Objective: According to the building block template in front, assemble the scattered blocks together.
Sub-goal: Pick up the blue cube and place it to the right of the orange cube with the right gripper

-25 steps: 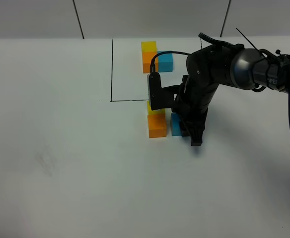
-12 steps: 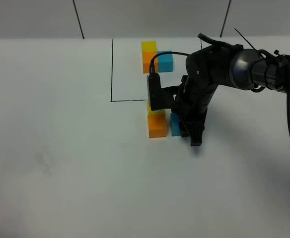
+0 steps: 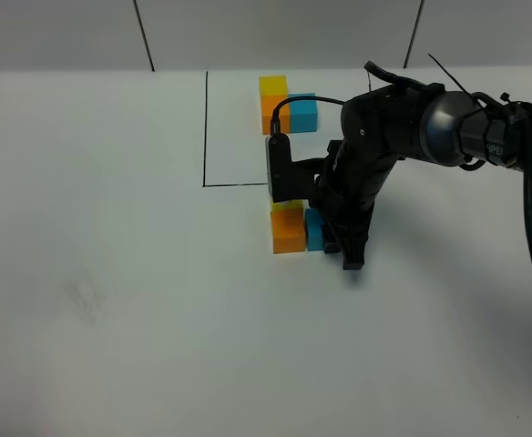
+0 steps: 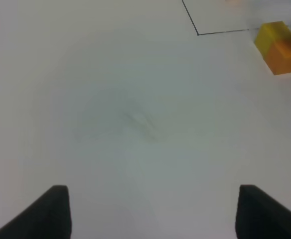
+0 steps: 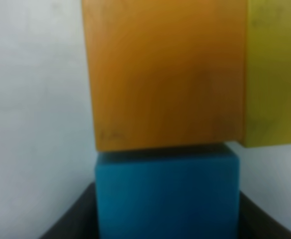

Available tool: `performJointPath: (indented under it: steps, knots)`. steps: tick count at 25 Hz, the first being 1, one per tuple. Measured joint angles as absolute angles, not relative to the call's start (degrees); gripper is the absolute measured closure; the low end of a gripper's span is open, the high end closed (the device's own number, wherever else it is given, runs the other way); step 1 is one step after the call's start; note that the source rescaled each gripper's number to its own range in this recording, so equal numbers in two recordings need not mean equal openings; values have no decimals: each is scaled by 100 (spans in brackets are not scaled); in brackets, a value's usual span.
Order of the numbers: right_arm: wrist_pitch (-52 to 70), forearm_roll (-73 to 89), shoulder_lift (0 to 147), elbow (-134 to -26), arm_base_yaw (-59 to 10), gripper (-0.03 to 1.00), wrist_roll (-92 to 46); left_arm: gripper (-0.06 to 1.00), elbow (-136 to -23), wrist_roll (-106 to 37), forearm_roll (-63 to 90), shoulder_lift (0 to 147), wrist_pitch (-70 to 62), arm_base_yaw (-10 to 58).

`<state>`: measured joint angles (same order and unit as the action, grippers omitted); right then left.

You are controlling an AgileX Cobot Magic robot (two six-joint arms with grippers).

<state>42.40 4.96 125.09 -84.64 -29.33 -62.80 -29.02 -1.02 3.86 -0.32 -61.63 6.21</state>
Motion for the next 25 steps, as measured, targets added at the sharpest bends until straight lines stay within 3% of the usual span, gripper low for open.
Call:
performJointPath:
  steps: [25]
  knots:
    - [4128, 820, 12528, -8464, -2933, 93, -6280, 44, -2902, -102, 386, -32, -6163, 621]
